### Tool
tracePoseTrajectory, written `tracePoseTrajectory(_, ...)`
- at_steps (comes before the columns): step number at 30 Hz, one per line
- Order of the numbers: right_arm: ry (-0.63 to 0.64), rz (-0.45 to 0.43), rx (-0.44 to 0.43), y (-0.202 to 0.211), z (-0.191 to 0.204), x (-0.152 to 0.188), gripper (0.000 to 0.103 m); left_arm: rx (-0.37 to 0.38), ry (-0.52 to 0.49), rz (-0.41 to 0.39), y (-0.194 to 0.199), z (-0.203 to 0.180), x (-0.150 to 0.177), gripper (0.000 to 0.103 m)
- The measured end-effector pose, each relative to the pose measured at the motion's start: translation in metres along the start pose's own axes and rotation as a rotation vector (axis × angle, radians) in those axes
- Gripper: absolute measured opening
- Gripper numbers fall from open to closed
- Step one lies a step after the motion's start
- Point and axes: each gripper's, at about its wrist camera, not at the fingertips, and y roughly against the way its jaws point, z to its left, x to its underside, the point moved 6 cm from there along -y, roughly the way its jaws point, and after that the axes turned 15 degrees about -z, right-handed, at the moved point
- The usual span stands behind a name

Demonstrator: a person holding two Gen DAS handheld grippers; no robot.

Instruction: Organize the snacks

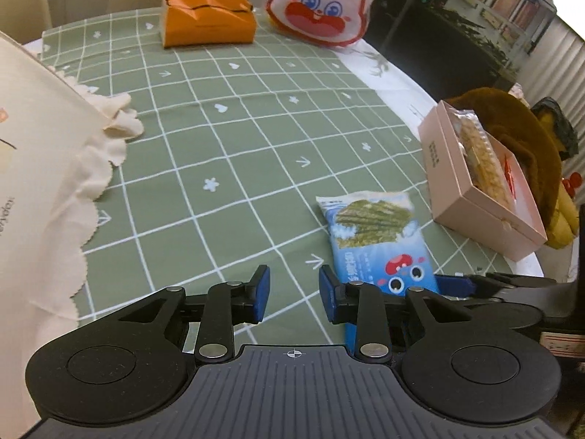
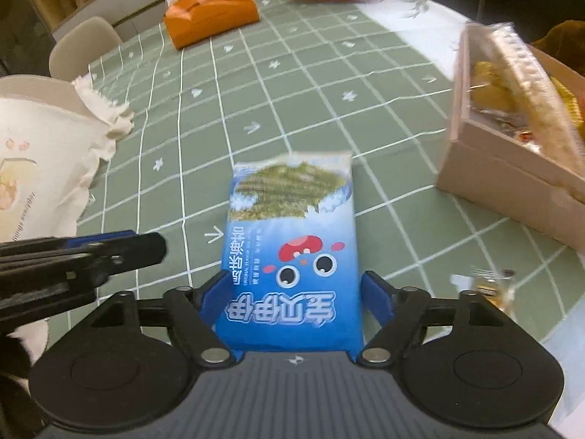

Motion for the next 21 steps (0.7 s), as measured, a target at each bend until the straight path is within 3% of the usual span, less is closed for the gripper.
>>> tracePoseTrajectory(2,0.004,-0.008,-0.002,-0.001,0.002,0.001,0.084,0.001,-0.002,0.001,0.002,0.0,0.0,0.034)
tracePoseTrajectory(4,-0.019,-0.024,-0.008,0.003,-0.001,0.0,0.075,0.002,-0.001,0.002,0.001,0.0,0.0,0.034)
tracePoseTrajectory(6,-0.047,-0.031,-0.02,0.011,-0.008,-0.001,0.049,0.004,0.001,0.002,-0.001,-0.002,0.001,0.034)
tracePoseTrajectory(9,-0.094,-0.062,-0.034,0.03,-0.025,-0.003,0.022,0.021,0.002,0.003,-0.004,-0.007,0.004,0.034)
tracePoseTrajectory(11,-0.113,-0.077,-0.008,0.041,-0.038,-0.003,0.012,0.05,0.002,0.015,-0.007,-0.014,0.008,0.034)
tracePoseTrajectory(18,-0.183,-0.133,0.165,0.084,-0.101,0.007,0.014,0.13,-0.009,0.037,-0.014,-0.046,0.023,0.034)
tracePoseTrajectory(19,-0.193,-0.148,0.203,0.093,-0.112,0.009,0.017,0.163,-0.025,0.039,-0.014,-0.057,0.023,0.034)
tracePoseTrajectory(21,-0.212,-0.169,0.262,0.107,-0.131,0.012,0.033,0.226,-0.057,0.051,-0.015,-0.081,0.025,0.034)
